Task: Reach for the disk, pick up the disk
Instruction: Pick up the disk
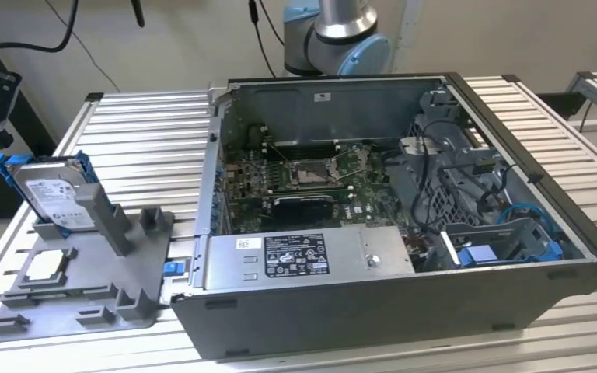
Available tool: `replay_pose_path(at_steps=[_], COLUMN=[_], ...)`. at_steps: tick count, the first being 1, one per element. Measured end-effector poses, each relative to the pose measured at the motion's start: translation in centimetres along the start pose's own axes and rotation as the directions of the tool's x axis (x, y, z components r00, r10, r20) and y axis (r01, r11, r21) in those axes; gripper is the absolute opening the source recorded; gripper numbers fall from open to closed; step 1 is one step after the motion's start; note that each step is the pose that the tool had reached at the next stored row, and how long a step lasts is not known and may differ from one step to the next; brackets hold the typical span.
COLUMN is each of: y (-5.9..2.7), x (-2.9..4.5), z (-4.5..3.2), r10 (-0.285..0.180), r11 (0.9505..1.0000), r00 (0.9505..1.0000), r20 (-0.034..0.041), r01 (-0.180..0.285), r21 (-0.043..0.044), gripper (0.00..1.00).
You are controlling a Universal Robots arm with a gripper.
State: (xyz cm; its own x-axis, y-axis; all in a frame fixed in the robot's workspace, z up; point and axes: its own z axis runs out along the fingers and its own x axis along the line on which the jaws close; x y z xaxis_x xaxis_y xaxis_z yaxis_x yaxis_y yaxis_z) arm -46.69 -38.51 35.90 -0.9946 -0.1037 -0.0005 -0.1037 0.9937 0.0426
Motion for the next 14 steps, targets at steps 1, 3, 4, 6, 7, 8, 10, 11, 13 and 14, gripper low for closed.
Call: replay_pose_path(at_steps=[1, 3, 4, 6, 7, 8, 10, 11, 13, 14], y=[0.0, 0.0, 0.0, 0.0, 0.0, 0.0, 0.0, 0.0, 0.0, -0.01], x=[0.0, 0.0, 0.0, 0.0, 0.0, 0.0, 0.0, 0.0, 0.0, 0.0], z=[0.0, 0.0, 0.0, 0.0, 0.0, 0.0, 0.0, 0.0, 0.0, 0.0], r10=[-0.01, -0.028, -0.036, -0.051, -0.059, -0.066, -0.081, -0.088, -0.1, -0.106], r11=[1.0, 0.9996, 0.9993, 0.9987, 0.9983, 0.9978, 0.9967, 0.9962, 0.995, 0.9944], r00=[1.0, 0.9996, 0.9993, 0.9987, 0.9983, 0.9978, 0.9967, 0.9962, 0.995, 0.9944], r20=[-0.0005, -0.0012, -0.0016, -0.0022, -0.0025, -0.0029, -0.0035, -0.0037, -0.0043, -0.0045], r01=[0.01, 0.028, 0.036, 0.051, 0.059, 0.066, 0.081, 0.088, 0.1, 0.106], r21=[0.0, 0.0, 0.0, -0.0001, -0.0001, -0.0001, -0.0001, -0.0002, -0.0003, -0.0003], gripper=[0.0, 0.0, 0.0, 0.0, 0.0, 0.0, 0.0, 0.0, 0.0, 0.0])
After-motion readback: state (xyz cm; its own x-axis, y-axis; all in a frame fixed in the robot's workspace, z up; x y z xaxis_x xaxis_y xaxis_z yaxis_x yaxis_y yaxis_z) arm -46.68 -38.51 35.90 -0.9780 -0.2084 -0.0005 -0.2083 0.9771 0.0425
